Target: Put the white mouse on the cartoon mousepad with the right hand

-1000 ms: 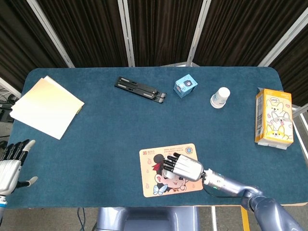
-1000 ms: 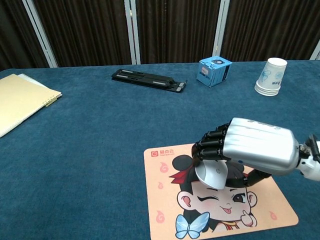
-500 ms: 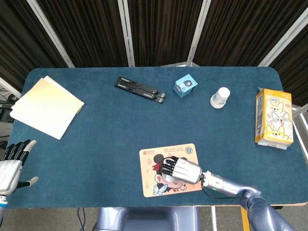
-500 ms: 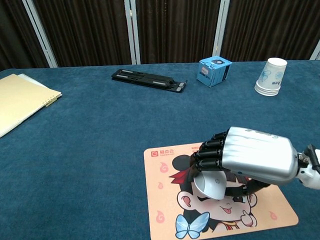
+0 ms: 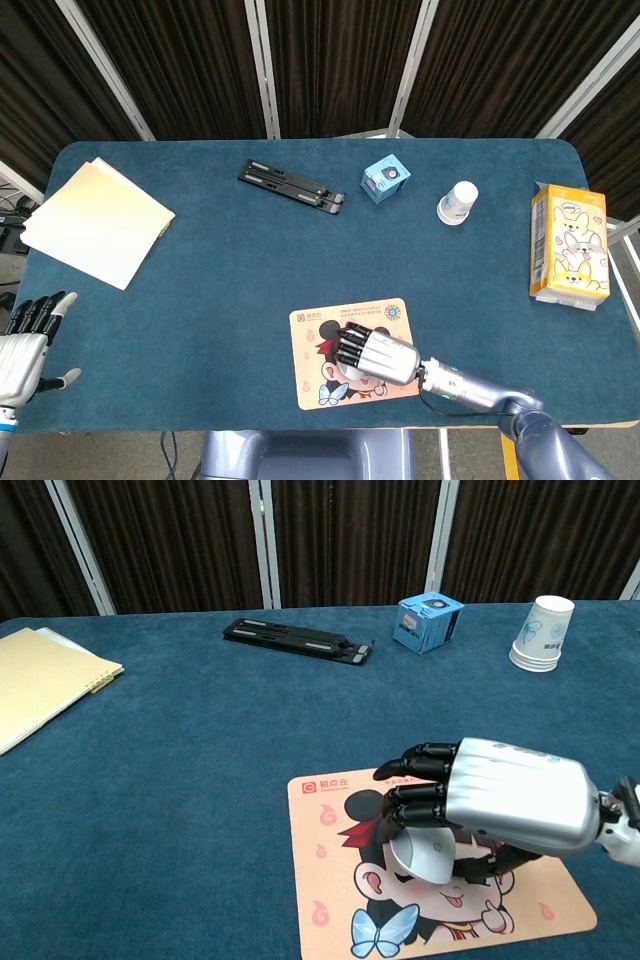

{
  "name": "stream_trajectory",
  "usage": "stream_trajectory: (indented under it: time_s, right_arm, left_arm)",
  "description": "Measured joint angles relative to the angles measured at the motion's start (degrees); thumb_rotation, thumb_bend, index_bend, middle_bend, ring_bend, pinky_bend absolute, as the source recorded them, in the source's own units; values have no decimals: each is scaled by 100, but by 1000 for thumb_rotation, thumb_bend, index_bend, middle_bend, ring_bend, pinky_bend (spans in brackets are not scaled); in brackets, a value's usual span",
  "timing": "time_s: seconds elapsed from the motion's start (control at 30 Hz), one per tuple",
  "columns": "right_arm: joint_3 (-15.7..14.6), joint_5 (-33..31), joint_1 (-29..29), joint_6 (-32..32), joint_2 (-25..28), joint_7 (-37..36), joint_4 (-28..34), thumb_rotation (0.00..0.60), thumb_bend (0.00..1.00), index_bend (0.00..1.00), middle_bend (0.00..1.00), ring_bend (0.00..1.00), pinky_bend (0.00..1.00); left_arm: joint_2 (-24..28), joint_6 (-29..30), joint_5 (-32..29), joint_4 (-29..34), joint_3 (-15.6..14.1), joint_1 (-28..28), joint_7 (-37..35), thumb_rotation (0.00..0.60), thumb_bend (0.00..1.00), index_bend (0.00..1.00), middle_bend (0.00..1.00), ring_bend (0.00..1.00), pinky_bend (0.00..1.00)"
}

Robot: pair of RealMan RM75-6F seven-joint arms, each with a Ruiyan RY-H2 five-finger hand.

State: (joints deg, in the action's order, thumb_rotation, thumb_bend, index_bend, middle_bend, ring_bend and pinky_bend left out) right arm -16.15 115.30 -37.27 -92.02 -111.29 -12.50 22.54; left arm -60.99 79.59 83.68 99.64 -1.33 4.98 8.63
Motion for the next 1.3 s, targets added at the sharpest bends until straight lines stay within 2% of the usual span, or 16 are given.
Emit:
stream_trajectory:
  time_s: [0.07,0.13,0.43,0.57,0.77,0.93,1.17,1.3]
  right_arm:
    - [-18,5,3,8,16,31,41,600,195,498,269,17,101]
    - [-46,26,7,-11,35,84,76,600,194,481,249,0,64]
    - [-72,26,32,-38,136,302,329,600,191,418,210,0,22]
    - [-46,-2,17,-26,261,419,479,600,186,320,159,0,0]
    - [11,-52,-16,-7,608,706,935,600,182,237,112,0,0]
    - [142,-184,-31,125,1000,1188,1693,600,175,164,57,0,0]
    - [324,-426,19,486,1749,2213,3087,600,177,162,54,0,0]
    - [490,-859,245,631,2226,2654,4032,600,180,162,54,0,0]
  left_arm:
    - [4,0,-2,1,1,0,-10,600,94,0,0,0,0]
    - [8,-2,-8,9,4,-1,-27,600,95,0,0,0,0]
    - [17,24,24,2,2,-9,-80,600,94,0,0,0,0]
    - [22,39,44,-8,-1,-16,-116,600,96,0,0,0,0]
    - [36,52,80,-25,-9,-23,-192,600,96,0,0,0,0]
    - [38,61,109,-32,-16,-24,-207,600,95,0,0,0,0]
    - [34,94,114,-42,-12,-44,-239,600,94,0,0,0,0]
    - [33,152,189,-64,-26,-62,-243,600,95,0,0,0,0]
